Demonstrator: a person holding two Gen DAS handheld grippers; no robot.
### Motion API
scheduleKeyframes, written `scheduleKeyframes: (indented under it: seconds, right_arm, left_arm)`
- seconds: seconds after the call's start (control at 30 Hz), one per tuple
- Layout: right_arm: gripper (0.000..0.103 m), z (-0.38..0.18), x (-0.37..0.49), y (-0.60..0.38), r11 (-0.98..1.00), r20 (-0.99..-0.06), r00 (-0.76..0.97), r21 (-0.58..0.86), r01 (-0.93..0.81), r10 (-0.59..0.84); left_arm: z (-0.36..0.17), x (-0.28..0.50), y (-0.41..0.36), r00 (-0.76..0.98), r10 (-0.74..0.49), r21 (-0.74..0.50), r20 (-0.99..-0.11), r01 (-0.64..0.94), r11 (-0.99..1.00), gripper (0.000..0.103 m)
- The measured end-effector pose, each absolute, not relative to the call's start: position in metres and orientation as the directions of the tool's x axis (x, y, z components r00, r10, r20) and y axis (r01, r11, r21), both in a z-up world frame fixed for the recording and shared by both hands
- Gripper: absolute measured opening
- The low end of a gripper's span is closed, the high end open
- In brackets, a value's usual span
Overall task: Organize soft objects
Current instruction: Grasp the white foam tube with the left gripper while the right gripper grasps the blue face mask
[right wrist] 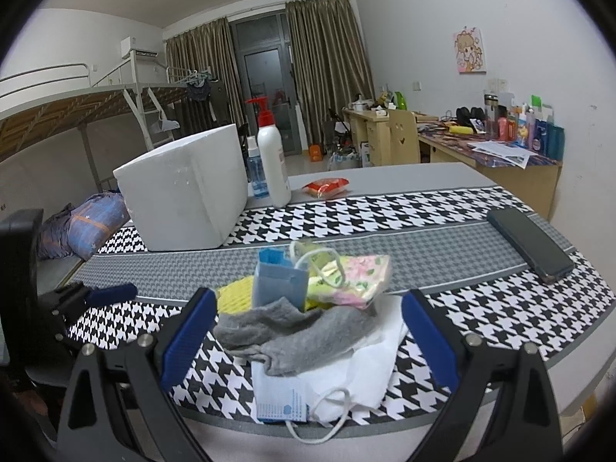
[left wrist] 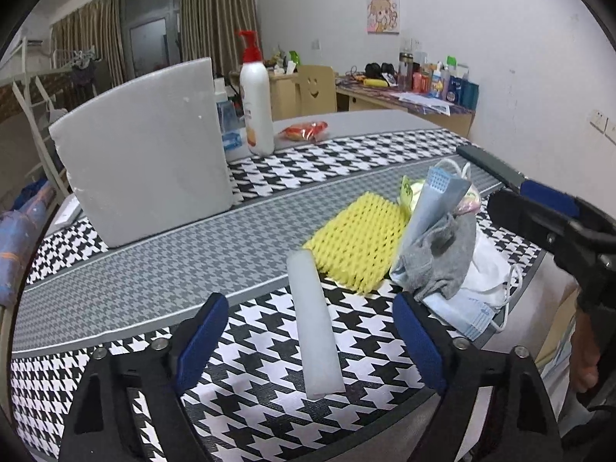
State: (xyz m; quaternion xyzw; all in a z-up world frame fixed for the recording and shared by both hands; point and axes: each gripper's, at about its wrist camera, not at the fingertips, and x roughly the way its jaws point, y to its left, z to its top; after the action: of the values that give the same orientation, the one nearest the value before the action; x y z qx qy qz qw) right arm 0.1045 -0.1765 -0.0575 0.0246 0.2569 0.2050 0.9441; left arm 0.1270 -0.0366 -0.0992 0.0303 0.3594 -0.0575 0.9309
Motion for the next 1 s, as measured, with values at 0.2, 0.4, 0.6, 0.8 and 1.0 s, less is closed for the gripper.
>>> scheduleKeyframes:
  seconds: [0.2, 0.4, 0.6, 0.8, 1.0]
  right_arm:
    - [0.096, -0.059, 0.110, -0.170, 0.907, -0.472, 0.777, 0.152, -0.393, 0.416]
    - [0.091, -0.062, 0.117, -0.165, 0.899, -0.478, 0.764, 0.168, -0.405, 0.433]
    - [0.081, -0.064, 0.123, -0.160, 0.887, -0.480, 0.749, 0.179, -0.425, 0.456]
    - [0.073, -0.068, 0.130, -0.156, 0.880, -0.492, 0.733, 0.193, -0.434, 0.470]
    - [0.063, -0.072, 0.137, -0.157, 0.872, -0.509, 0.711, 0.226, -0.434, 0.486]
  left_arm:
    - [-0.105, 0.130, -0.039, 0.719, -0.085, 0.017, -0.689, 0.134, 0.991, 0.078]
    - [-0.111, 0.132, -0.039, 0.697, -0.088, 0.007, -0.711, 0.132, 0.991, 0.067]
    - [-0.116, 0.135, -0.045, 0.674, -0.080, 0.016, -0.734, 0.135, 0.991, 0.053]
    - [-0.123, 0.139, -0.046, 0.643, -0.084, 0.009, -0.761, 0.141, 0.990, 0.039]
    - [-0.123, 0.139, -0.045, 0.640, -0.048, 0.044, -0.767, 0.127, 0.991, 0.030]
